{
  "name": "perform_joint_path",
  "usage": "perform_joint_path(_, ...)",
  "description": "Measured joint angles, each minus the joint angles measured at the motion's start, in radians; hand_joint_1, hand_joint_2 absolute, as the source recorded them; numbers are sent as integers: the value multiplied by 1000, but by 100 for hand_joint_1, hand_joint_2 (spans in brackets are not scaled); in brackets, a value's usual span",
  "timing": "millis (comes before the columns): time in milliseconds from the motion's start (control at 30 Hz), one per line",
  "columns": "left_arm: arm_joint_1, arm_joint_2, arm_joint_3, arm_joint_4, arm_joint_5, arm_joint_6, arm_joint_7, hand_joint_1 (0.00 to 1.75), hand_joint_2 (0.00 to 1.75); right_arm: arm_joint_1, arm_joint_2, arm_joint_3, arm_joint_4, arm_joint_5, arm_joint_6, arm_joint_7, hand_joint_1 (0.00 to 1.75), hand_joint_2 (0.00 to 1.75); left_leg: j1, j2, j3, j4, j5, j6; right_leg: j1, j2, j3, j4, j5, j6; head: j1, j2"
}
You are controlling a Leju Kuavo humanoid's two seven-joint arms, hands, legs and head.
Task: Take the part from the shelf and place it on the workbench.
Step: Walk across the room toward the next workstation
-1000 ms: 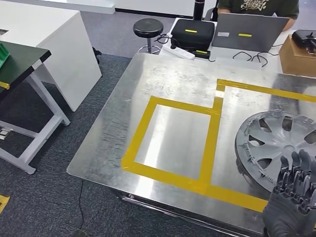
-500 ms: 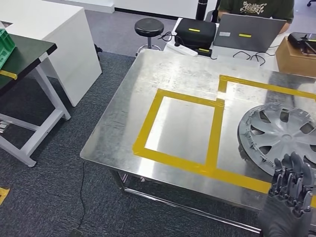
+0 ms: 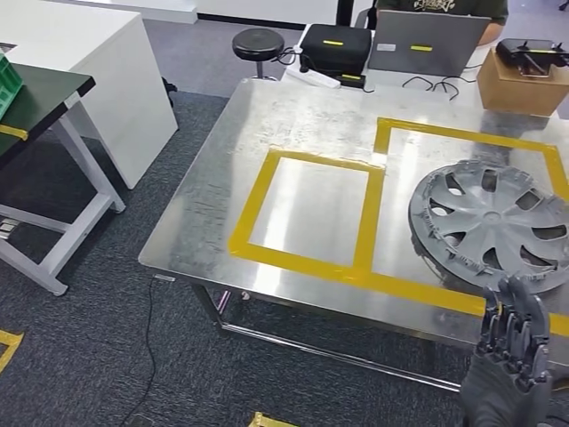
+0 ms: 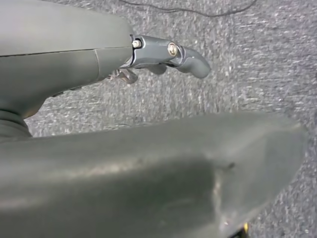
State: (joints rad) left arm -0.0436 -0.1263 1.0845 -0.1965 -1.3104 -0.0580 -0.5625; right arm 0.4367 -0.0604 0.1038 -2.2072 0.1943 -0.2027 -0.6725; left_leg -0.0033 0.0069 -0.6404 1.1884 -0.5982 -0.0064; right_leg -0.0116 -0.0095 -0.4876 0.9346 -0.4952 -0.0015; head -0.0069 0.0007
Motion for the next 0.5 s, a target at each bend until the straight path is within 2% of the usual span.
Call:
perform_joint_path(33,0,0,0,0,0,0,0,0,0,0,-2,4,1,0,-2,0,0,0,3,0,-8,51,-23,-4,0,0,-9,3,7,2,-1,0)
perform_joint_path(67,0,1,0,0,0,0,0,0,0,0,-4,6,2,0,-5,0,0,0,6,0,-2,72,-24,-7,-1,-1,-19,8,14,4,-1,0)
perform_joint_path(100,0,1,1,0,0,0,0,0,0,1,-7,9,3,0,-10,0,0,0,10,0,22,54,-6,-10,-2,-1,-29,15,19,7,-1,0)
perform_joint_path(133,0,2,1,0,0,0,0,0,0,1,-10,11,3,-1,-14,0,0,0,13,1,63,-3,23,-12,-4,-1,-39,23,23,10,-1,0)
perform_joint_path(200,-1,2,2,0,0,0,0,0,0,1,-18,17,3,-2,-22,0,0,0,14,2,150,-148,61,-10,-6,-4,-58,38,28,18,-1,0)
perform_joint_path(233,-1,2,2,0,0,1,0,0,0,1,-21,20,3,-1,-25,0,0,0,12,2,174,-194,67,-6,-6,-6,-64,43,32,24,-1,0)
perform_joint_path(267,-2,2,3,0,0,1,0,0,0,1,-24,23,3,0,-27,0,0,0,9,1,181,-215,65,0,-6,-7,-69,45,37,31,-1,0)
perform_joint_path(333,0,2,5,0,0,1,0,0,0,1,-30,28,3,3,-29,0,0,0,5,-2,173,-220,73,18,-7,-10,-73,44,47,47,-1,0)
perform_joint_path(367,0,1,6,0,0,0,0,0,0,2,-34,30,3,5,-29,0,0,0,5,-2,168,-224,81,28,-9,-9,-79,47,42,53,0,0)
perform_joint_path(400,0,1,7,0,0,0,0,0,0,2,-37,31,3,7,-30,0,0,0,6,-3,162,-228,90,39,-9,-7,-90,65,22,57,2,0)
perform_joint_path(433,-1,1,7,0,0,-1,0,0,0,3,-40,32,4,8,-30,0,0,0,6,-3,153,-231,100,49,-10,-3,-109,105,-14,59,4,0)
perform_joint_path(500,-1,2,8,0,0,-1,0,0,0,3,-45,35,4,10,-33,0,0,0,2,-3,130,-230,118,59,-10,4,-157,238,-103,61,10,0)
